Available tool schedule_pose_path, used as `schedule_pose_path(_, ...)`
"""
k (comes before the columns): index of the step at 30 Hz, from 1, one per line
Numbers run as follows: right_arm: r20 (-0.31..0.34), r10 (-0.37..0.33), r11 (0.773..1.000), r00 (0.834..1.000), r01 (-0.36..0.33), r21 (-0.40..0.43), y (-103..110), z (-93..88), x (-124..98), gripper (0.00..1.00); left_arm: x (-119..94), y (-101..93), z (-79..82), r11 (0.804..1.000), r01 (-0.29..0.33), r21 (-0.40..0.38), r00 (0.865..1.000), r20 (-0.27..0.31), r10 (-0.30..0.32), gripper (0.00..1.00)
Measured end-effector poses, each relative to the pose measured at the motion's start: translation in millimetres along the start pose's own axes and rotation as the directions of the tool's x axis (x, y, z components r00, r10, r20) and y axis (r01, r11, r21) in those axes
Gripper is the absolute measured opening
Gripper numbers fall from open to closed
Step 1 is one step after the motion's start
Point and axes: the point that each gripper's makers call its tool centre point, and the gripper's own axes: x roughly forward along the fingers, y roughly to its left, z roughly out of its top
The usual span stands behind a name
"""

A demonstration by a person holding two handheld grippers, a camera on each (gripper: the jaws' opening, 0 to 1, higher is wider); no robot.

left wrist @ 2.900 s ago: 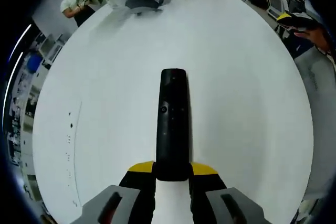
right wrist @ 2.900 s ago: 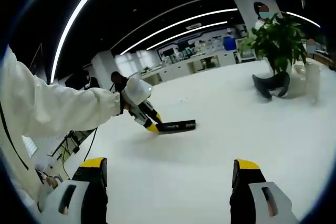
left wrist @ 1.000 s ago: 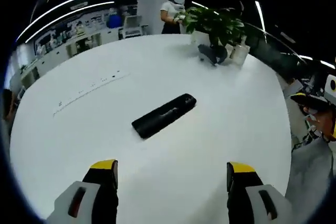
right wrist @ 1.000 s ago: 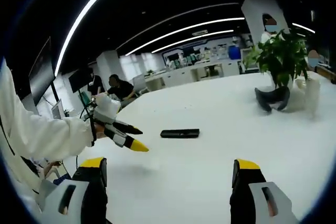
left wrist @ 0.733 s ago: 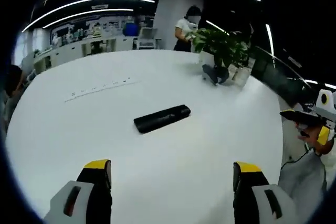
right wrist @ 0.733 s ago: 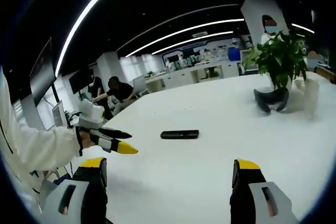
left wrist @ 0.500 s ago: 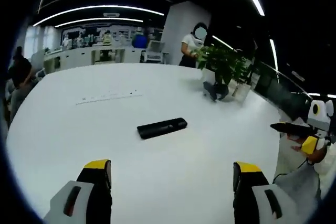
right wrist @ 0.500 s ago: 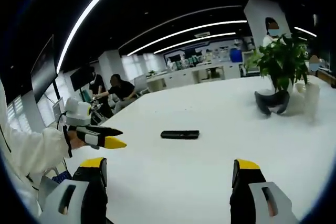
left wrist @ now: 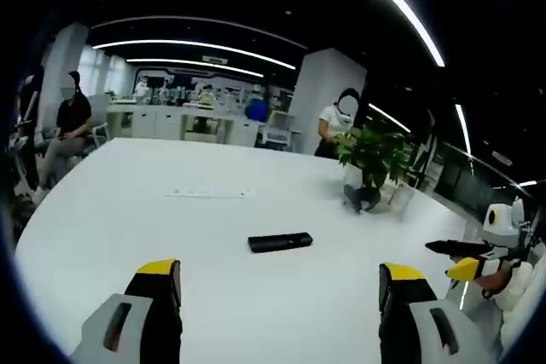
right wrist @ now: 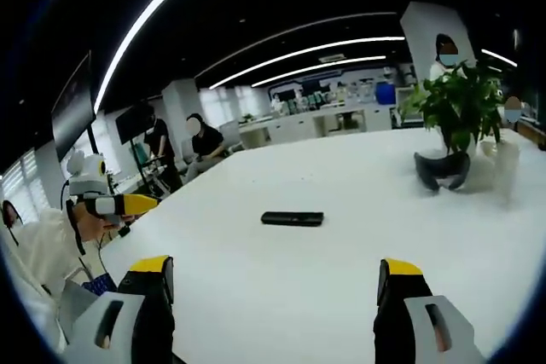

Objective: Press the specified remote control buttons in sequence, fully releasing each button before pressing the next.

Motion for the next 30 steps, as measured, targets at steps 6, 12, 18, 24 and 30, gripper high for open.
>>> schedule_pose_path(6, 0.001, -0.013, 1.0, 1.0, 0.013, 0.004, -1.2, -0.1, -3.6, 0.99, -13.5, -1.4, -10.4, 0.998, -0.04, 0.046, 0.999, 0.012, 0.04, 0.99)
schedule_pose_path(12, -0.005, -0.022, 1.0, 1.0, 0.022, -0.011, -1.2, -2.7, -7.0, 0.99, -25.5, 0.0, -11.1, 0.996, -0.08, 0.034, 0.995, 0.065, 0.077, 0.99)
schedule_pose_path(18, -0.012, -0.044, 0.999, 0.999, 0.044, -0.003, -5.3, -8.9, -8.2, 0.99, -40.6, 3.5, -12.3, 0.994, -0.105, 0.029, 0.99, 0.095, 0.102, 0.99)
schedule_pose_path(24, -0.005, -0.051, 0.999, 0.999, 0.051, -0.002, -6.2, -9.3, -10.2, 0.99, -47.7, 10.4, -21.2, 0.991, -0.135, -0.021, 0.986, 0.097, 0.136, 0.99)
schedule_pose_path(30, -0.005, -0.061, 0.998, 0.998, 0.06, -0.03, -7.9, -8.5, -11.3, 0.99, -50.0, 9.3, -25.1, 0.99, -0.139, -0.02, 0.986, 0.095, 0.14, 0.99)
